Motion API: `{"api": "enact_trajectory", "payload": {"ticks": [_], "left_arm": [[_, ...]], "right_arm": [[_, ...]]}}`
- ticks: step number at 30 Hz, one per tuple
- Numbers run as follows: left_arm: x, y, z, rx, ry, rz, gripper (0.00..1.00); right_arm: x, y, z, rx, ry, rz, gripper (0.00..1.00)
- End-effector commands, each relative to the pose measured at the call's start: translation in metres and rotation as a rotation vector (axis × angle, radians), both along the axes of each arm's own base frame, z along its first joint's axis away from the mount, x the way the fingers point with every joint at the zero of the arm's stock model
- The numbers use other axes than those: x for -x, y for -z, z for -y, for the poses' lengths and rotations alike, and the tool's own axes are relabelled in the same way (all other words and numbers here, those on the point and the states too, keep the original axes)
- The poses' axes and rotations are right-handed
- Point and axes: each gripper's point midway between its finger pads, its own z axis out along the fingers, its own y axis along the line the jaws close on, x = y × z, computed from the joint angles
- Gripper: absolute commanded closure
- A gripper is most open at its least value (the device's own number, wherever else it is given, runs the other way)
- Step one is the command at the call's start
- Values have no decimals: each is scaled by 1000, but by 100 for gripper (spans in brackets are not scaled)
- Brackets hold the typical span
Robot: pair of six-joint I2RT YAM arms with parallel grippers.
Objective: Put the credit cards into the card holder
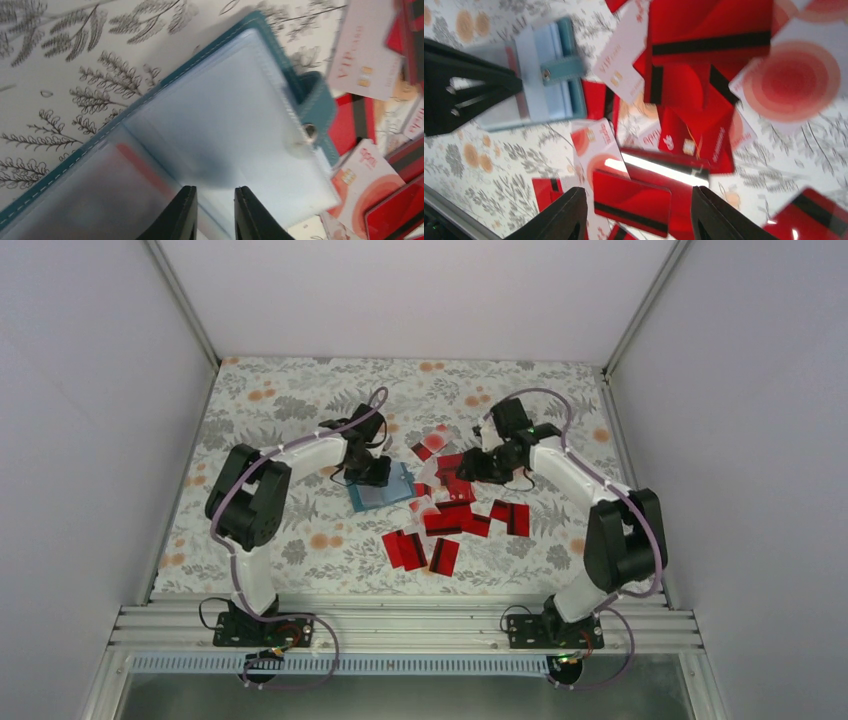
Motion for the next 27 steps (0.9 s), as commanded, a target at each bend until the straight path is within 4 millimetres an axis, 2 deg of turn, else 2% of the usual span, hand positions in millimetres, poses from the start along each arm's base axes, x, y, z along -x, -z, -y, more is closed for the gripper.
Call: {"api": "enact_trajectory", "payload": {"ticks": [1, 5, 9, 14, 17, 20, 27], "left_arm": [[-13, -41, 13, 32, 94, 142, 78], [-2, -63, 32, 108, 199, 207, 70], [14, -80, 45, 143, 290, 277, 69], [37, -91, 64, 261, 349, 297, 68], [50, -84, 82, 309, 391, 277, 68], [60, -76, 100, 324, 428, 249, 68], [69, -42, 122, 296, 459, 125, 68]], "right_arm": [[18, 0, 18, -2, 57, -4, 46], [31, 7, 31, -25, 104, -35, 44], [44, 13, 38, -67, 132, -76, 42], [73, 19, 30, -174, 172, -178, 39], [94, 23, 17, -301, 187, -255, 35], [109, 27, 15, -352, 246, -310, 34], [111, 33, 14, -393, 326, -357, 33]]}}
